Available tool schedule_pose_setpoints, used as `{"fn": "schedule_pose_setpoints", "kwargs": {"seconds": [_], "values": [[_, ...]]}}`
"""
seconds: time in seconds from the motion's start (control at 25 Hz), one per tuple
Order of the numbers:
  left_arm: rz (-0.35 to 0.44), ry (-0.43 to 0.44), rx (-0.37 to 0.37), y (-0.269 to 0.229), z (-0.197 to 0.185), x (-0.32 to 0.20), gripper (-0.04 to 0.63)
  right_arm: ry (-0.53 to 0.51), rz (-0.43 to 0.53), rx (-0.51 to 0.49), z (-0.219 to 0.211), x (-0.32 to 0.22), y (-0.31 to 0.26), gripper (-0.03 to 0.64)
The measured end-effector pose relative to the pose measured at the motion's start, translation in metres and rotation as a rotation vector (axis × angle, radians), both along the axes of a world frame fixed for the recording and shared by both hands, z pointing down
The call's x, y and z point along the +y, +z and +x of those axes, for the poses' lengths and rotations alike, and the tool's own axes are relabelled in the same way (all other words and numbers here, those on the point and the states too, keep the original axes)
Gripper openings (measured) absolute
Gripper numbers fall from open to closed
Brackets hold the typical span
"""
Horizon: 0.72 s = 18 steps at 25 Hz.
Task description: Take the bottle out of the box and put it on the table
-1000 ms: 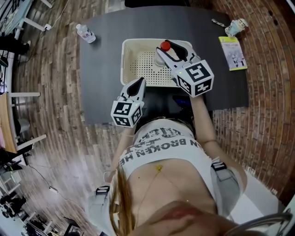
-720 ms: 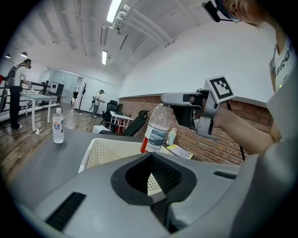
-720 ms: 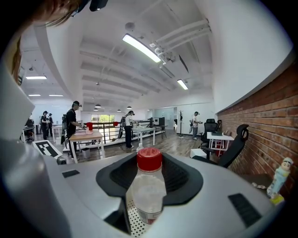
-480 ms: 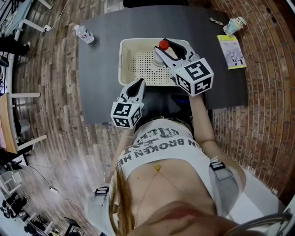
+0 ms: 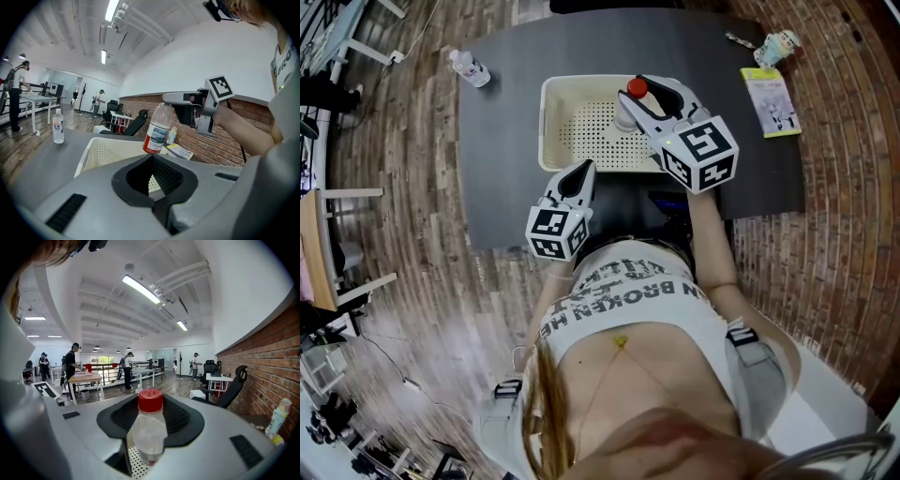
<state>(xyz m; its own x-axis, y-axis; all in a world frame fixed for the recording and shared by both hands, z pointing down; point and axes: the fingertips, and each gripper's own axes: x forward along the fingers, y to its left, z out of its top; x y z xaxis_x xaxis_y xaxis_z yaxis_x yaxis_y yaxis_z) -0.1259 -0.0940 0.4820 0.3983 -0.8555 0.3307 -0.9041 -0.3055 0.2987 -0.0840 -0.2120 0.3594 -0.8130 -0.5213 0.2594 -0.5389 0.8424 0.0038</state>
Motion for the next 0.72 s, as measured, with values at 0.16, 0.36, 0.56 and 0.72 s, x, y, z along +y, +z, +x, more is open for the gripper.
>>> {"fn": "schedule_pose_setpoints", "kwargs": {"seconds": [0.16, 0.36, 0.56, 0.72], "values": [[-0.005, 0.005, -0.004, 0.001, 0.006, -0.001, 0.005, 0.03, 0.002, -0.004, 0.018, -0.006, -0.001, 0.157], [-0.009, 0.015, -0.009, 0.002, 0.019, -0.003, 0.005, 0.082, 0.015, 0.004, 0.049, -0.016, -0.004, 0.158], [-0.023, 0.015, -0.009, 0.007, 0.032, -0.003, 0.005, 0.141, 0.032, -0.005, 0.086, -0.027, -0.01, 0.158], [-0.028, 0.014, -0.01, 0.009, 0.04, -0.006, 0.005, 0.197, 0.034, -0.006, 0.115, -0.04, -0.01, 0.157]]}}
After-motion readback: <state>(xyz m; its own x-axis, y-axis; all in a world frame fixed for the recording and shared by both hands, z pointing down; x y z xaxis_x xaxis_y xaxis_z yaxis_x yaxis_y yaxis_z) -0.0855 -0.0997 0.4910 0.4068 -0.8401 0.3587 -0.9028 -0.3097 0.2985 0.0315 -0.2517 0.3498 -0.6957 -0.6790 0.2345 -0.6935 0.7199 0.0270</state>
